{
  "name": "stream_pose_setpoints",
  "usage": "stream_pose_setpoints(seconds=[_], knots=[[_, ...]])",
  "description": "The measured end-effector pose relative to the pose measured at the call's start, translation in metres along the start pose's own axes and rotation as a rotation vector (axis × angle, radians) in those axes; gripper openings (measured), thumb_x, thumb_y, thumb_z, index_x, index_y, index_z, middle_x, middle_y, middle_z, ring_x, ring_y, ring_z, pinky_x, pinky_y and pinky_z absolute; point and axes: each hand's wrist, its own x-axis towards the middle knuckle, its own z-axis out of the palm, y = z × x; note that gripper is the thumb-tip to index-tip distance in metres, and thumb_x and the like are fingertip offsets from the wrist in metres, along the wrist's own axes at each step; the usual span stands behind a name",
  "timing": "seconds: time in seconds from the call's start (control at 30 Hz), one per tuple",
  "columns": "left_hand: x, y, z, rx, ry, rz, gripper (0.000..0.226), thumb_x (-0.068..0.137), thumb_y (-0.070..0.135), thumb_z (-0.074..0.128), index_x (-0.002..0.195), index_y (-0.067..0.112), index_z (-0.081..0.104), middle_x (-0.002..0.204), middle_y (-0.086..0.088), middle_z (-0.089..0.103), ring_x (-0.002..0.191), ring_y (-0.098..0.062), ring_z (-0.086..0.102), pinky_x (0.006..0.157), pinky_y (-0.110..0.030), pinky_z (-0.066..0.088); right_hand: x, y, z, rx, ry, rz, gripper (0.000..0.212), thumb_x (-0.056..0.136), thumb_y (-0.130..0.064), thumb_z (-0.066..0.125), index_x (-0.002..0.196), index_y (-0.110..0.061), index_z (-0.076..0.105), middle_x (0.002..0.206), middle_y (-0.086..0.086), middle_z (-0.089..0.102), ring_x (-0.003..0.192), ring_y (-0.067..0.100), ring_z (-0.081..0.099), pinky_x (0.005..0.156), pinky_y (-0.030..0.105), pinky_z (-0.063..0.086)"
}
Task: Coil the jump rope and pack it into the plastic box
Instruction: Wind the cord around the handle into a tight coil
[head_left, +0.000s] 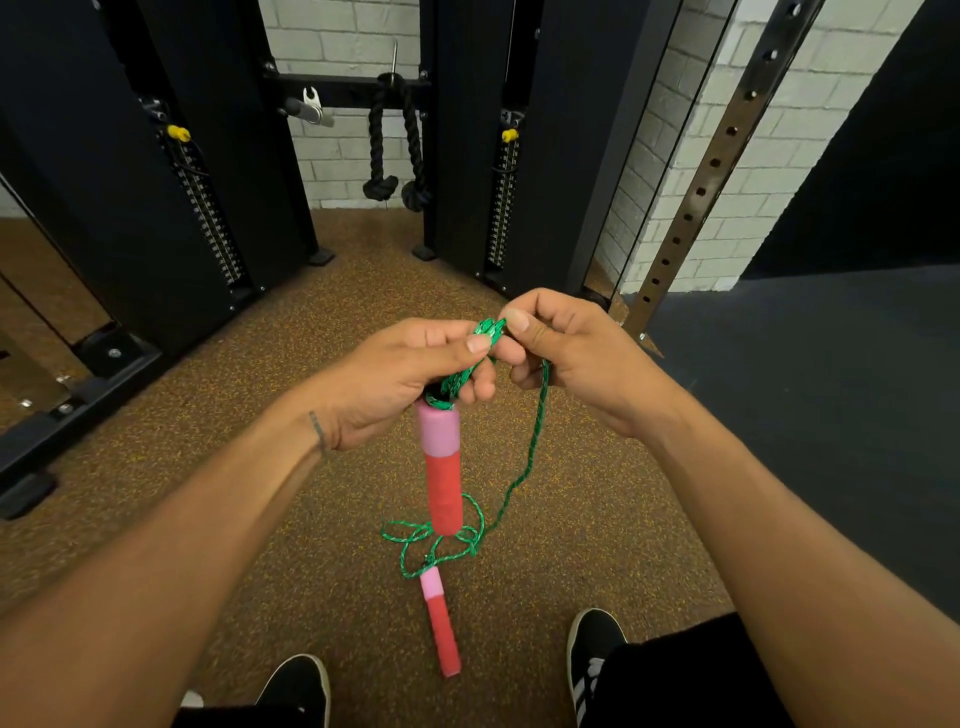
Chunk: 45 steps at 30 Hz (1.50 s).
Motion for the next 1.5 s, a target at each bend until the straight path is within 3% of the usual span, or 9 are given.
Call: stream_pose_setpoints(seconds=[0.2,0.37,0.47,0.57,0.7,0.9,1.2,1.43,1.5], knots=[[-0.001,0.005,0.006,-0.165,-0.013,0.072,0.026,0.095,0.019,0.051,0.11,0.004,0.066,0.081,-0.005,0.073,0.069,-0.009,0.064,0.069,-0.018,0.052,0.006,0.011,0.001,-0.01,0.019,0.019,0.018,0.103,-0.024,0.052,0.09,-0.017,0.064,0.072,0.003,0.056,0.058,0.007,0.046,0.056,0.024,0.039],[0.002,0.003,0.009,-0.279,0.187,0.14,0.027,0.092,0.021,0.051,0.106,0.007,0.068,0.087,-0.005,0.077,0.071,-0.009,0.069,0.072,-0.02,0.056,0.007,0.019,0.02,-0.138,0.017,0.055,0.024,0.104,-0.029,0.047,0.102,-0.011,0.064,0.065,-0.008,0.051,0.056,0.005,0.04,0.052,0.026,0.033],[0.004,0.006,0.005,-0.321,0.311,0.178,0.028,0.1,0.02,0.045,0.115,0.009,0.067,0.093,-0.001,0.078,0.074,-0.004,0.068,0.073,-0.022,0.055,0.004,0.019,0.03,-0.332,-0.033,0.037,0.024,0.104,-0.034,0.047,0.087,-0.022,0.06,0.063,-0.012,0.052,0.053,0.002,0.042,0.054,0.028,0.035],[0.004,0.006,0.001,-0.278,0.359,0.148,0.029,0.102,0.019,0.045,0.12,0.008,0.064,0.099,-0.002,0.078,0.078,-0.003,0.068,0.067,-0.02,0.057,0.0,0.013,0.036,-0.438,-0.096,0.033,0.022,0.103,-0.032,0.05,0.088,-0.017,0.059,0.066,-0.009,0.054,0.049,-0.002,0.042,0.05,0.02,0.033],[0.008,0.001,0.002,-0.136,0.392,0.099,0.032,0.104,0.022,0.043,0.128,0.009,0.06,0.107,-0.003,0.077,0.086,-0.006,0.067,0.069,-0.022,0.059,-0.001,0.009,0.034,-0.507,-0.088,0.04,0.028,0.1,-0.036,0.054,0.091,-0.013,0.066,0.067,-0.006,0.059,0.048,0.0,0.045,0.054,0.026,0.038],[0.01,-0.001,-0.004,-0.038,0.396,0.037,0.037,0.106,0.032,0.037,0.123,0.009,0.062,0.11,-0.006,0.076,0.099,-0.016,0.071,0.089,-0.031,0.056,-0.004,0.007,0.029,-0.375,-0.097,0.086,0.025,0.095,-0.039,0.062,0.084,-0.019,0.072,0.062,-0.008,0.059,0.054,0.006,0.054,0.054,0.026,0.045],[0.006,0.003,-0.003,0.017,0.341,0.004,0.032,0.104,0.016,0.039,0.126,0.01,0.062,0.112,-0.005,0.076,0.099,-0.011,0.073,0.077,-0.016,0.055,-0.006,-0.004,0.019,-0.186,-0.094,0.066,0.02,0.088,-0.019,0.068,0.069,-0.021,0.072,0.061,-0.002,0.062,0.055,0.011,0.054,0.056,0.027,0.046],[0.005,-0.006,-0.006,0.165,0.245,-0.012,0.028,0.104,0.014,0.043,0.12,0.009,0.065,0.103,-0.002,0.074,0.089,0.001,0.069,0.078,-0.01,0.049,-0.012,-0.013,0.012,-0.113,-0.091,-0.083,0.017,0.094,-0.014,0.065,0.087,0.001,0.064,0.071,0.014,0.058,0.054,0.009,0.044,0.051,0.027,0.036],[0.003,-0.011,-0.006,0.221,0.172,-0.045,0.028,0.105,0.014,0.042,0.12,0.008,0.065,0.106,-0.005,0.076,0.095,-0.007,0.071,0.084,-0.016,0.052,-0.014,-0.018,0.01,-0.082,-0.077,-0.112,0.011,0.096,-0.013,0.062,0.089,-0.005,0.064,0.064,0.0,0.065,0.049,0.001,0.044,0.051,0.024,0.034]])
